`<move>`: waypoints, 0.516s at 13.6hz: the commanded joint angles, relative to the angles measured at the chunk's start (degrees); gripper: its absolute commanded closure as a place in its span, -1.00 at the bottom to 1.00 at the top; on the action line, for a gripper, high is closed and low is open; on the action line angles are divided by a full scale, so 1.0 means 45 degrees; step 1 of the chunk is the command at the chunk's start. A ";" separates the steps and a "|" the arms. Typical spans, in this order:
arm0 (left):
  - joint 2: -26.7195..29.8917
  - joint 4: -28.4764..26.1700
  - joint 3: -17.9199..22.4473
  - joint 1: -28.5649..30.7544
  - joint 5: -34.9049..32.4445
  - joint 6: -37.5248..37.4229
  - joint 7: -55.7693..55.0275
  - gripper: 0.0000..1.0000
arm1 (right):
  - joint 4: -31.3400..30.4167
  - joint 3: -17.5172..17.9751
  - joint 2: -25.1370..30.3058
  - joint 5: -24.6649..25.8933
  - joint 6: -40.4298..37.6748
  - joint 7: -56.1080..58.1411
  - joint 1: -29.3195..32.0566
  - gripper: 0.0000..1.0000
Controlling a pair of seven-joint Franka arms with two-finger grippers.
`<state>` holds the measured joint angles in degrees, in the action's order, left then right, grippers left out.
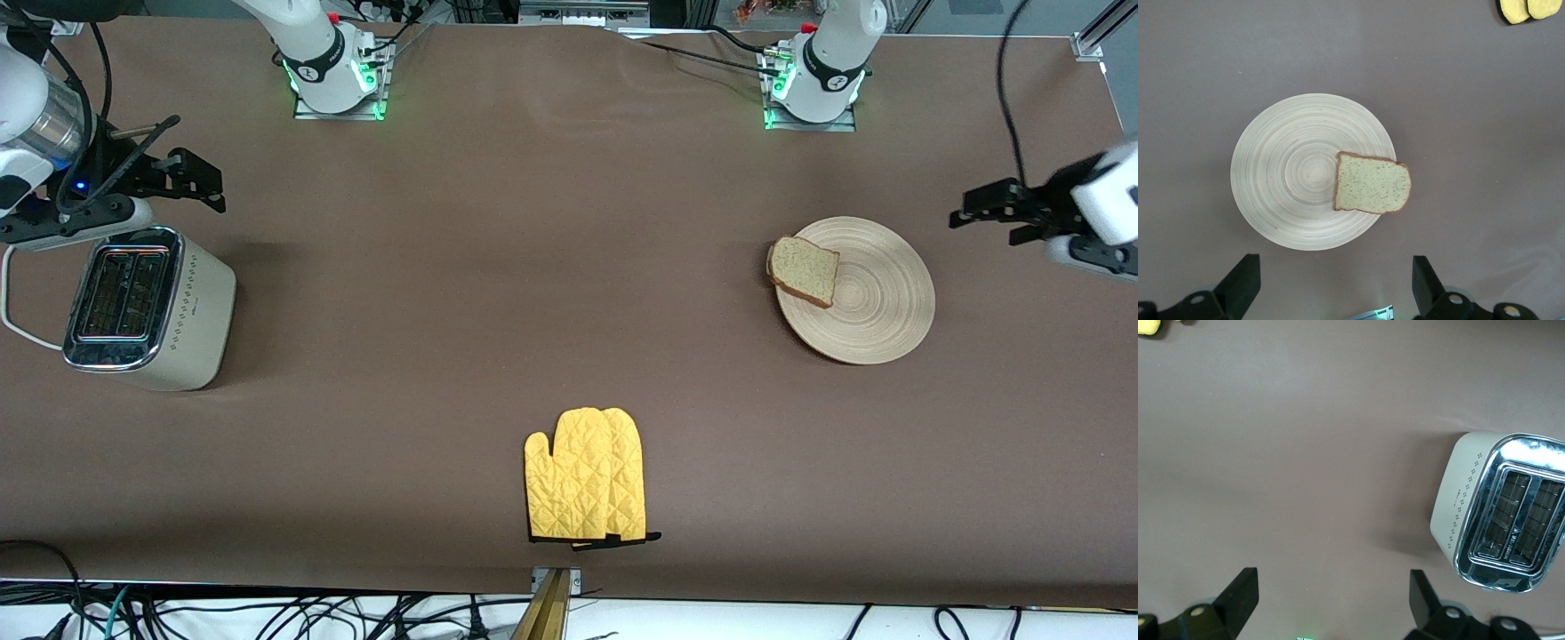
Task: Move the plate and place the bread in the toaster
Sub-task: 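Lower the left gripper and reach toward the wooden plate's rim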
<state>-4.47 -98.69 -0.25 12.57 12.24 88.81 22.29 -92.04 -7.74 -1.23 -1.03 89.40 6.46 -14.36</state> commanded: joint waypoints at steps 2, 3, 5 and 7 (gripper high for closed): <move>-0.1464 0.0428 -0.0101 0.1949 0.1457 -0.0282 0.2558 -1.00 | 0.0141 0.0079 0.0039 -0.0026 -0.0042 -0.0108 0.0085 -1.00; -0.1971 0.0428 -0.0101 0.2457 0.1750 -0.0282 0.3242 -1.00 | 0.0140 0.0060 0.0058 -0.0026 -0.0042 -0.0030 0.0086 -1.00; -0.3064 0.0428 -0.0101 0.3376 0.2472 -0.0282 0.4492 -1.00 | 0.0140 0.0040 0.0059 -0.0084 -0.0061 -0.0010 0.0086 -1.00; -0.4256 0.0428 -0.0101 0.3768 0.2495 -0.0282 0.5781 -1.00 | 0.0140 0.0020 0.0039 -0.0104 -0.0042 -0.0010 0.0086 -1.00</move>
<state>-18.27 -98.78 -0.04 27.82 21.74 88.73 43.05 -92.04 -7.78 -1.23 -1.03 89.41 6.46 -14.32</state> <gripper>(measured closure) 0.000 0.000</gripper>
